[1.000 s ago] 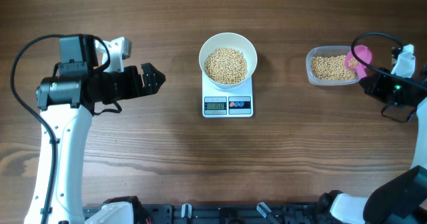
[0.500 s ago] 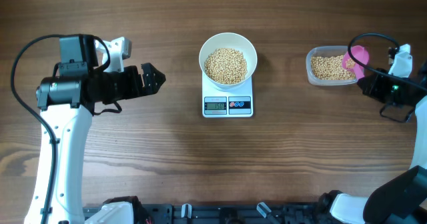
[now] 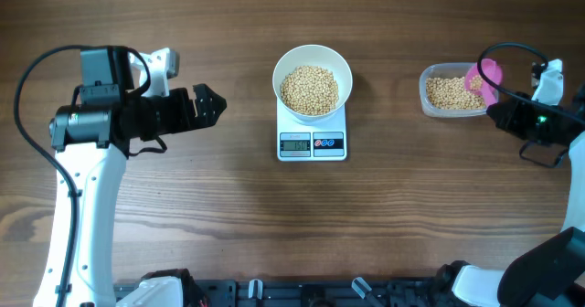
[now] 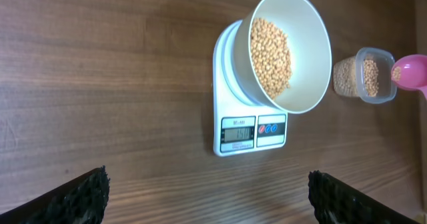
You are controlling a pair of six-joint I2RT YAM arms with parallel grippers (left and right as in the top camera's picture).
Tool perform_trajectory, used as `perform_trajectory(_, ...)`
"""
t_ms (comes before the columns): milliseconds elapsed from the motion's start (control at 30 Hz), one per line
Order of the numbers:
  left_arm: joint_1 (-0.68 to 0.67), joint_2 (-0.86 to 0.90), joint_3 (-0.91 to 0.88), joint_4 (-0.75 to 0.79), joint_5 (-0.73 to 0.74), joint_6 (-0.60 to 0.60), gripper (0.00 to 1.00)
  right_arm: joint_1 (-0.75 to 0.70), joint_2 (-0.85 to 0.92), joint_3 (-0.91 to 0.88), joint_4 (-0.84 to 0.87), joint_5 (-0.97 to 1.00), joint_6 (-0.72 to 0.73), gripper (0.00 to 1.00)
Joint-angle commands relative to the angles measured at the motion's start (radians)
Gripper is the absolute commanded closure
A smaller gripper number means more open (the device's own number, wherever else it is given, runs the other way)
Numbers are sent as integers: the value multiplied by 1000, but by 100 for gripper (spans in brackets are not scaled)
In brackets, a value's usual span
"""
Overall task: Scoop item into bowl and weigh 150g on scale
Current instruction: 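Lower the scoop into the tub with the right gripper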
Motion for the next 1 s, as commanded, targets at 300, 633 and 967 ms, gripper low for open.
perform_trajectory(300,-3,-3,19,-9,48,21,0,5,-24,16,-4,-45,4,96)
perform_trajectory(633,-3,-2,19,-108,170,157,0,5,-24,16,2,-45,4,96)
perform_trajectory(967,-3,-2,19,-177,177,233,0,5,-24,16,3,-46,4,96)
